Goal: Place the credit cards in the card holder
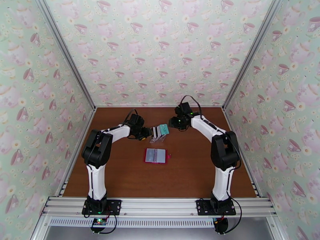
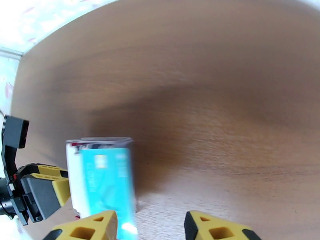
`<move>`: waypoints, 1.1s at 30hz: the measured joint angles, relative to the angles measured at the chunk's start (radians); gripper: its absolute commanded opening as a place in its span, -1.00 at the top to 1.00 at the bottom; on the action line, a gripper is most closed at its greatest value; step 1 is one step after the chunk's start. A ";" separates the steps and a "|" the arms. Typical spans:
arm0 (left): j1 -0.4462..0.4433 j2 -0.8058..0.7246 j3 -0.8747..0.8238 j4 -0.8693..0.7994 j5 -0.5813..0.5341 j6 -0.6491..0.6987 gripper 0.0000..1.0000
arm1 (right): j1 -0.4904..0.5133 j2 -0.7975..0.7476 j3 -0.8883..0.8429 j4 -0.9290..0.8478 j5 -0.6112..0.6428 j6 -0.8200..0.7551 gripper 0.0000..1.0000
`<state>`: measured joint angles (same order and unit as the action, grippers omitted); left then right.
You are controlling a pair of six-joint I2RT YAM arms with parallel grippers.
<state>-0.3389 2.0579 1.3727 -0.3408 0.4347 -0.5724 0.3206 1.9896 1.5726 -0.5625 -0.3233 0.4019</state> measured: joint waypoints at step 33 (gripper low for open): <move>0.000 0.000 0.000 0.001 0.000 -0.001 -0.03 | -0.040 0.068 -0.102 0.300 -0.388 0.127 0.11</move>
<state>-0.3389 2.0583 1.3727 -0.3397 0.4351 -0.5732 0.2806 2.0575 1.4704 -0.2626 -0.7109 0.5285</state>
